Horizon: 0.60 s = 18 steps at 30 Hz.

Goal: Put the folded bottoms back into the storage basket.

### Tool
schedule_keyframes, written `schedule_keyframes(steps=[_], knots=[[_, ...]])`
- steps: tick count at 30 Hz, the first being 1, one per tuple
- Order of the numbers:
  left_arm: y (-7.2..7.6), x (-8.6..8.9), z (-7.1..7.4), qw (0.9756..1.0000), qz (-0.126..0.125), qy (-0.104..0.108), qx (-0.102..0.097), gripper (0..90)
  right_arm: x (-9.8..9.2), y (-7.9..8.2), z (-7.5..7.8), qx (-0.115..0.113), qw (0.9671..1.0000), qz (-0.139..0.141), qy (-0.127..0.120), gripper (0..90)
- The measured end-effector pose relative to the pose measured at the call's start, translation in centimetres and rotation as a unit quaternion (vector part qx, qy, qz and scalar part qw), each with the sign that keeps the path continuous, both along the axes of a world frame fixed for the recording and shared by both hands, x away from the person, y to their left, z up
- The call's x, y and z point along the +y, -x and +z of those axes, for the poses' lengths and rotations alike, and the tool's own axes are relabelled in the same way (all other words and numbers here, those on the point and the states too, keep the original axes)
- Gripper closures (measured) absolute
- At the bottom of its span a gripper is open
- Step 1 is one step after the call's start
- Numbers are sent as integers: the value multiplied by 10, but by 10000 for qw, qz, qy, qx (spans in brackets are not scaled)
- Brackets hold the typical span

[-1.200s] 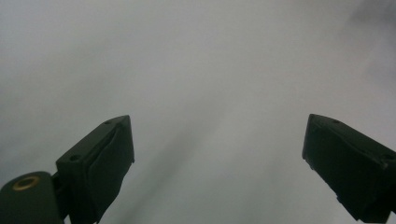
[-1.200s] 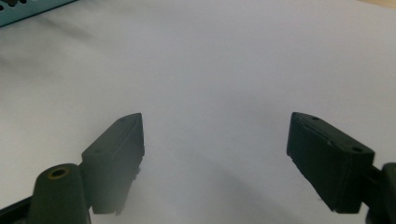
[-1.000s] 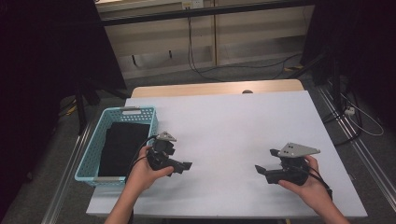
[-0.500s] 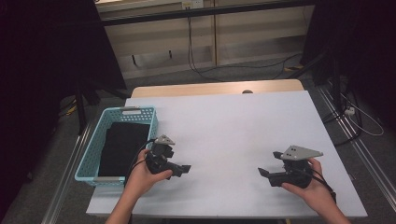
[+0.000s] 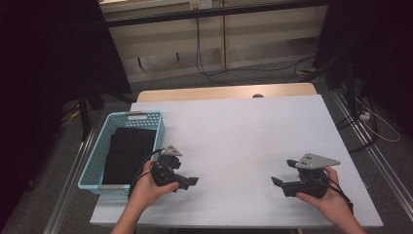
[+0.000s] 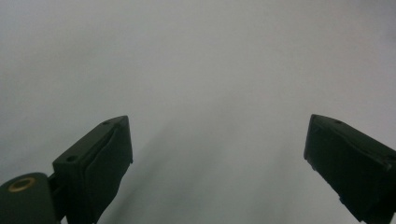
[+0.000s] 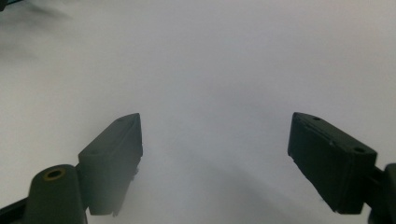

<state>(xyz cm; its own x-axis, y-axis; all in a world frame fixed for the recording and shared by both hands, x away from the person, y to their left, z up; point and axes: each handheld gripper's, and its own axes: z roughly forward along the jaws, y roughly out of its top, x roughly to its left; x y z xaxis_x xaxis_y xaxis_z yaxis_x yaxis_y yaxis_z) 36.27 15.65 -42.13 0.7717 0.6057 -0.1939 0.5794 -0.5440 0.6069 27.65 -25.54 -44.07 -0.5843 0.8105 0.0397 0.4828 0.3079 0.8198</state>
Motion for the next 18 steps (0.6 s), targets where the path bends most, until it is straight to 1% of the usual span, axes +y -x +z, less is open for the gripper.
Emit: schedule_keyframes(steps=[5,7,10,12,18], knots=[[2,2,-2,10000,-15,-13,-42,75,-2,2,-1,9,10000,-23,-14,175],[2,3,-3,10000,-4,37,-18,75,-3,2,-1,6,10000,-20,-15,175],[3,4,-5,10000,-12,39,-28,75,-3,3,-2,12,10000,-32,-16,175],[4,5,-5,10000,-20,43,7,74,-3,4,-3,25,10000,-32,-12,175],[8,4,-5,9999,-127,54,-30,73,-5,6,-2,5,10000,-55,-33,175]])
